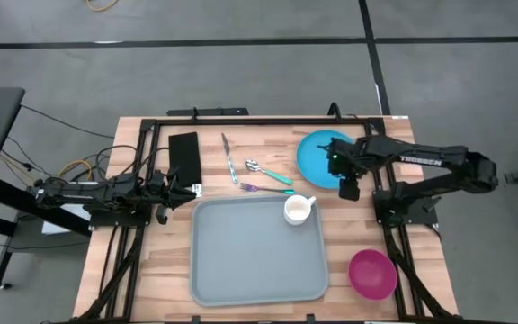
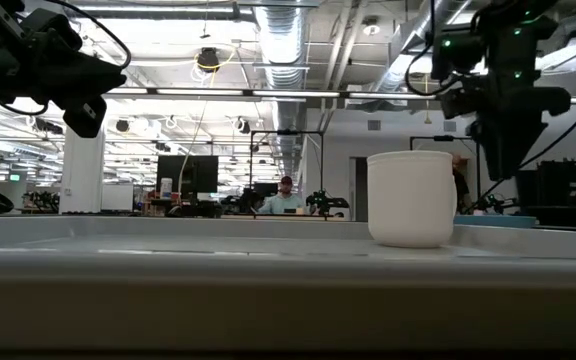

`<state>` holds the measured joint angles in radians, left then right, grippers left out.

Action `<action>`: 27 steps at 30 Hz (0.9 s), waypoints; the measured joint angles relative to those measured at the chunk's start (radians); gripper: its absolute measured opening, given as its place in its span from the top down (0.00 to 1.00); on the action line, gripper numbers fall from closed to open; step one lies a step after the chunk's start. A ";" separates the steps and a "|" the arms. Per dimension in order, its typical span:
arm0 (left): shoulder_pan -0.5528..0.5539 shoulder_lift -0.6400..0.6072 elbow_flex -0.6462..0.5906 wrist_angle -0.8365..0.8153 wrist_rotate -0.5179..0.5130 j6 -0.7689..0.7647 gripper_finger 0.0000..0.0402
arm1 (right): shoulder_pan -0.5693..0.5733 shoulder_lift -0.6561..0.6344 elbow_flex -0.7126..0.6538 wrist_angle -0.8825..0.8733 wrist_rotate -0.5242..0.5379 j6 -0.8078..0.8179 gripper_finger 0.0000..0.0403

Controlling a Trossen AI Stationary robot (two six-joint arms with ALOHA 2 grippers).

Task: Set up tray
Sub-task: Put the blue plate on the gray serving tray at the bottom of the white mug

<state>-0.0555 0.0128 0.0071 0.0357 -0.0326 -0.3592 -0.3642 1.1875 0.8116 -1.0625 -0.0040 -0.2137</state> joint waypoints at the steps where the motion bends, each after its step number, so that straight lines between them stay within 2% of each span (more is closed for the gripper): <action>1: 0.000 0.000 0.000 0.000 0.000 0.000 0.91 | 0.006 0.012 0.000 0.015 0.000 -0.004 0.57; 12: 0.000 0.000 0.000 0.000 0.000 0.000 0.91 | 0.031 0.096 0.000 0.157 0.000 -0.007 0.58; 27: 0.000 0.000 0.000 0.000 0.000 0.000 0.91 | 0.090 0.188 0.001 0.198 -0.010 -0.004 0.59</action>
<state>-0.0552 0.0129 0.0069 0.0353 -0.0326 -0.3592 -0.2743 1.3755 0.8124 -0.8642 -0.0141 -0.2180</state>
